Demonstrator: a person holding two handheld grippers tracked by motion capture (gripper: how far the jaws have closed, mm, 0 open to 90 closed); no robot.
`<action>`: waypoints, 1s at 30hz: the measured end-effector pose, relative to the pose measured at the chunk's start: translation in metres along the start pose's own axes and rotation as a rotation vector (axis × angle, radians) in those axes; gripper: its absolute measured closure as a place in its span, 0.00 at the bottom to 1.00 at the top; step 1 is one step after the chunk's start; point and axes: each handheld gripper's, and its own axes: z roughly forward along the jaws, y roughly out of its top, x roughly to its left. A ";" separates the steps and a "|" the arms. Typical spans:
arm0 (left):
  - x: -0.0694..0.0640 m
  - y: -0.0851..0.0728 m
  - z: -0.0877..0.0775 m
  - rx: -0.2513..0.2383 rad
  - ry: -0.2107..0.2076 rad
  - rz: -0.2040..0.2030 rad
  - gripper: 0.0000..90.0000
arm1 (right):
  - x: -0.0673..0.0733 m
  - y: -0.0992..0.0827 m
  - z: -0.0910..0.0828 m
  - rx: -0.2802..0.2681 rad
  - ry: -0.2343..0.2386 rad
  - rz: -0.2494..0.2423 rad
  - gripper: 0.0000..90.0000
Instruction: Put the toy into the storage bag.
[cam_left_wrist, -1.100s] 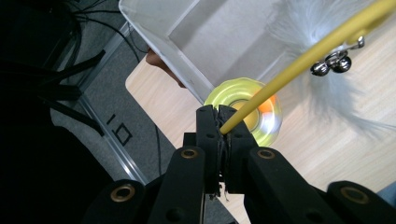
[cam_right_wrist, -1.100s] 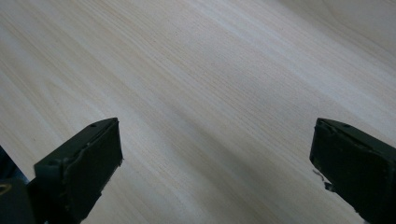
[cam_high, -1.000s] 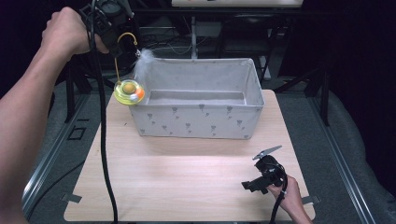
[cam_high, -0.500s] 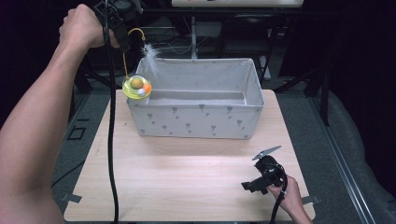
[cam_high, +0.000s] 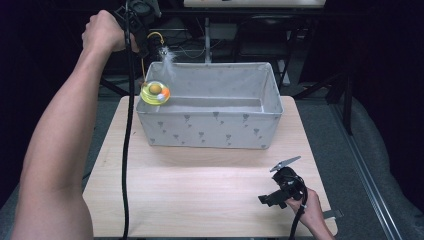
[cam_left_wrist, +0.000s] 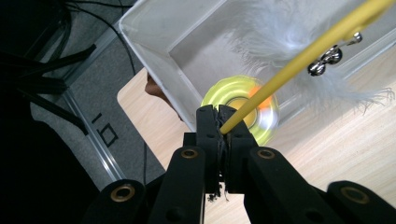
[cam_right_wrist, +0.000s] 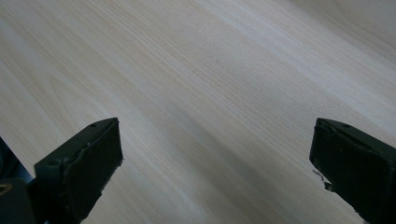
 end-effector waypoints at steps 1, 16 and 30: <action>-0.001 0.001 0.003 -0.001 0.001 0.002 0.98 | 0.000 0.000 0.000 0.006 -0.004 -0.007 0.02; -0.002 0.003 0.039 0.012 -0.049 0.003 0.98 | 0.001 0.000 0.000 0.009 -0.007 -0.015 0.03; -0.001 -0.005 0.065 0.031 -0.098 -0.005 0.98 | 0.001 0.000 0.000 0.007 0.002 -0.015 0.03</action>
